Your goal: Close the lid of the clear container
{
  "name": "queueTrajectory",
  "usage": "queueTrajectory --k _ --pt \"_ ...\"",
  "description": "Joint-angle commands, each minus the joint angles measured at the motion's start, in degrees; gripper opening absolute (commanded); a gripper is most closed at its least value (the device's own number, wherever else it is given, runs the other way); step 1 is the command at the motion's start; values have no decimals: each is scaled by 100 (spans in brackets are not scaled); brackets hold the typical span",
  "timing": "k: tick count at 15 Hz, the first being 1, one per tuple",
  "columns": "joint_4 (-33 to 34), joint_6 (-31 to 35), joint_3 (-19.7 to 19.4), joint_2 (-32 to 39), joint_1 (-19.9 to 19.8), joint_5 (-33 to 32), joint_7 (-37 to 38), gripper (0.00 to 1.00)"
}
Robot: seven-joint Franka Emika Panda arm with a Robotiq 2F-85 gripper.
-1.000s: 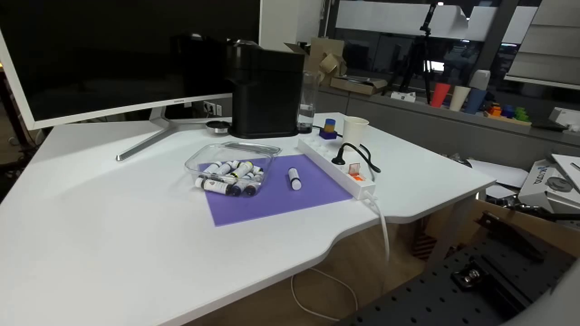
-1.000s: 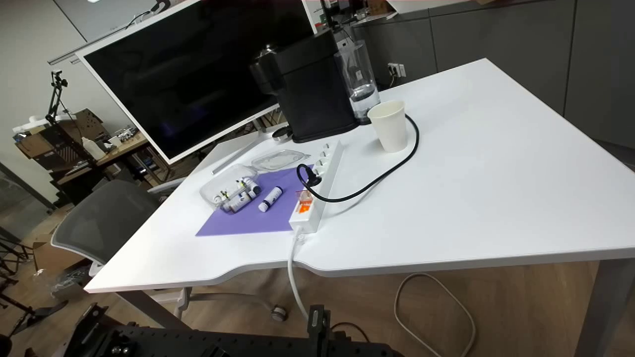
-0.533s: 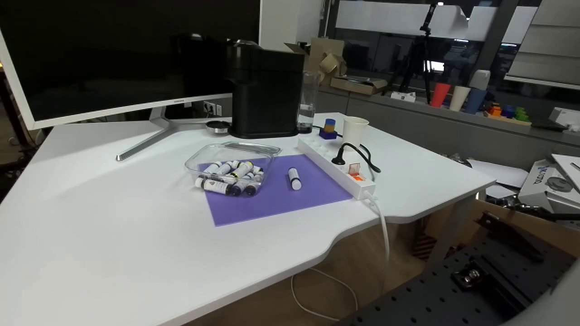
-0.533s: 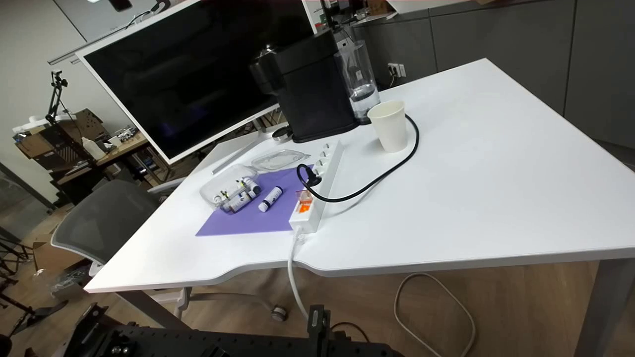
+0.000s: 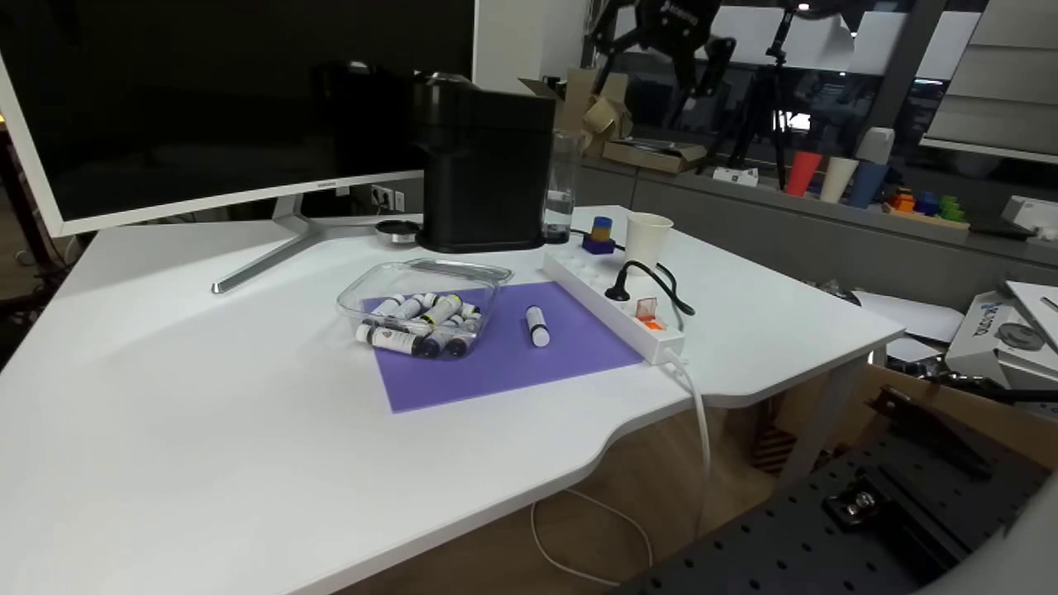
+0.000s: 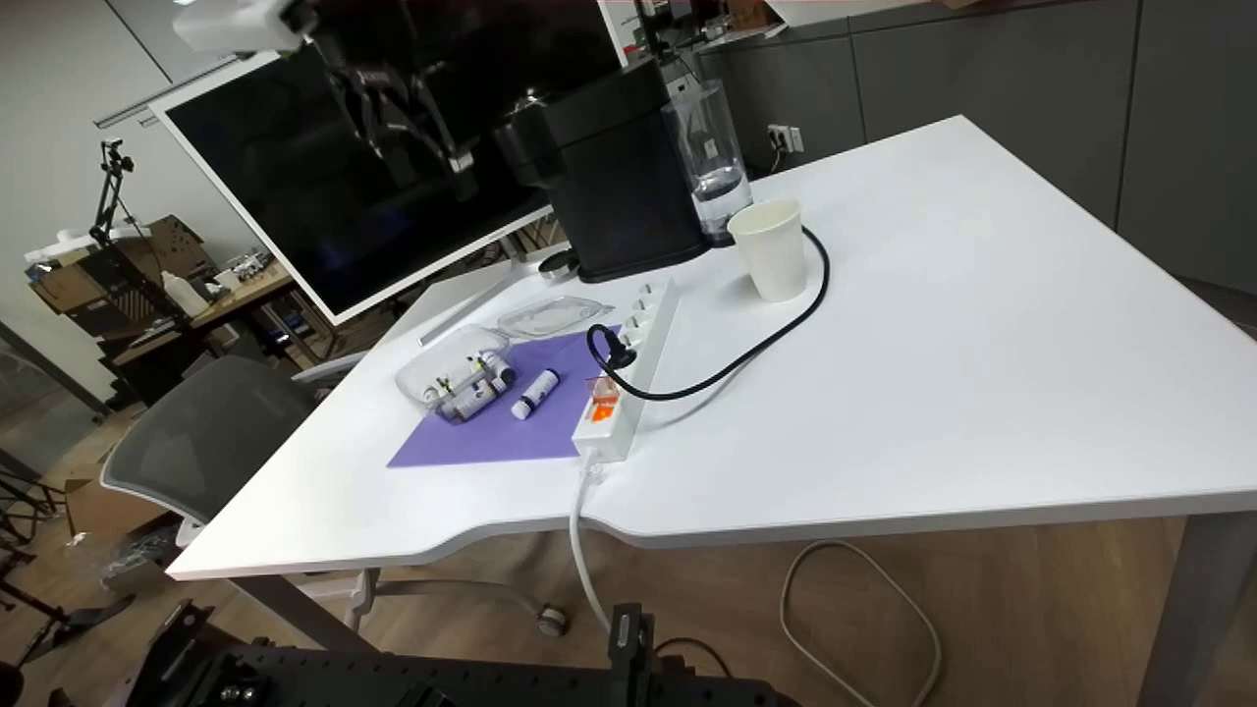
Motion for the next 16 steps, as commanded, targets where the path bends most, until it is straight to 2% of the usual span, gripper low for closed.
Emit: queueTrajectory --k 1,3,4,6,8,11,14,16 --pt "353 45 -72 1035 100 1488 -407 100" --pt "519 -151 22 1470 -14 2384 -893 100" --pt "163 78 127 1057 -65 1845 -653 100" --pt "307 67 155 1423 -101 2248 -896 100" --pt "407 34 162 1529 -110 2276 -908 100" --pt "201 1042 293 1489 -37 2550 -971 100" --pt "352 2073 546 2059 -16 3421 -1346 100" --pt "525 2507 655 2482 63 3980 -1638 100"
